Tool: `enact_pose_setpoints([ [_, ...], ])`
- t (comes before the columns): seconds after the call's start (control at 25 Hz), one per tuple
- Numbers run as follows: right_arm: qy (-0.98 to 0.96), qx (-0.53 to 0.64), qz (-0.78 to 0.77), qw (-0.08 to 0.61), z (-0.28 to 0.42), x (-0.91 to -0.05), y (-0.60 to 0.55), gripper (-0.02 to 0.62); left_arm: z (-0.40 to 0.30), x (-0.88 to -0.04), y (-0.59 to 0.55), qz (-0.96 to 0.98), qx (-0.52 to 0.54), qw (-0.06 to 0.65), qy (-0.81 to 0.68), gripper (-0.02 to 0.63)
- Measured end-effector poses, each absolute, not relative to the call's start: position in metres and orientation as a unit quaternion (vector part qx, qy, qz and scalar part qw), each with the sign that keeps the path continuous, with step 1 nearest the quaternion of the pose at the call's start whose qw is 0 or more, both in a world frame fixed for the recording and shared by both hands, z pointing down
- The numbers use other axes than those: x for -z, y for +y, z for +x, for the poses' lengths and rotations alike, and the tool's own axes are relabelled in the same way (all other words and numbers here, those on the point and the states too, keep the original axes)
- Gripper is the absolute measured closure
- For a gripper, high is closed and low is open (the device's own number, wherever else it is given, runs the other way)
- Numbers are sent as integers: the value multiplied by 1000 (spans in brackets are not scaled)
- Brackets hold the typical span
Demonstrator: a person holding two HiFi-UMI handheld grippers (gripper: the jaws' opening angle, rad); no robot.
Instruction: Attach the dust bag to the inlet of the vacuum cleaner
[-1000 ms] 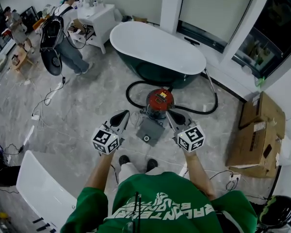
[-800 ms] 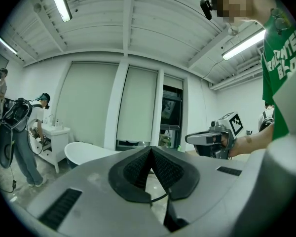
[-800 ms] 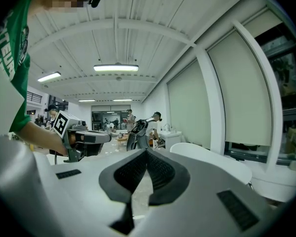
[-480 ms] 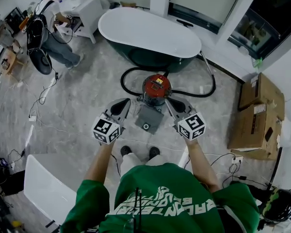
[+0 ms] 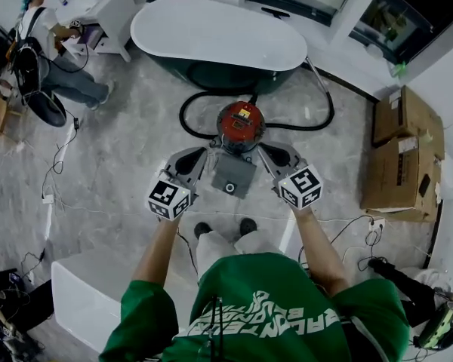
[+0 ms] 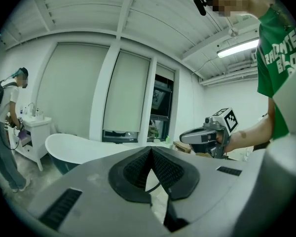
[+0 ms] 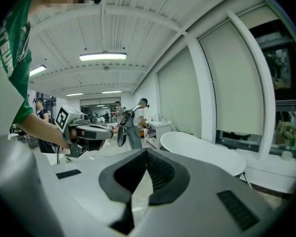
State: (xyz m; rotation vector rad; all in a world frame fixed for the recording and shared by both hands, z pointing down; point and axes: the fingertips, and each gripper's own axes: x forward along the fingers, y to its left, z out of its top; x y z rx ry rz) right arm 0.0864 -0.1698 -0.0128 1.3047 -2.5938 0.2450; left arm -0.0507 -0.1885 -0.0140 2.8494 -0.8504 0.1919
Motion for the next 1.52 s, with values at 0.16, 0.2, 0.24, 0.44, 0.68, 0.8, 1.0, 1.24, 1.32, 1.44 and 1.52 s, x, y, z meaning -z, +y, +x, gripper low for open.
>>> enact_pose_setpoints([
  [0.16,-881,-85,449,121,84,-29,-194,588,-43,-30,-213,960,-74,83,-256,603],
  [0.2,-880,-85,451,123,84,-43,-201,588,-41,-44,-220,962,-76,81,-250,603],
  [0.24,-879,-85,453,124,85,-59,-207,588,-39,-59,-228,964,-78,79,-244,603],
  [0.44,-870,-80,469,129,91,-149,-233,588,-26,-141,-261,971,-73,79,-214,603],
  [0.68,-858,-79,493,118,101,-275,-246,588,4,-258,-280,983,-69,62,-160,603],
  [0.8,-858,-69,495,117,105,-333,-248,588,18,-317,-284,988,-68,52,-128,603],
  [1.0,-861,-46,495,112,118,-420,-249,588,36,-398,-291,994,-63,25,-86,603],
  [1.24,-863,-23,496,93,134,-506,-247,588,44,-486,-294,996,-63,1,-57,603],
  [1.32,-865,-19,494,89,136,-527,-246,588,43,-511,-292,996,-69,-2,-51,603],
  [1.44,-872,-14,481,88,135,-556,-241,588,39,-541,-285,996,-77,-7,-44,603],
  [1.52,-876,-14,474,88,134,-575,-237,588,36,-558,-279,996,-79,-10,-42,603],
])
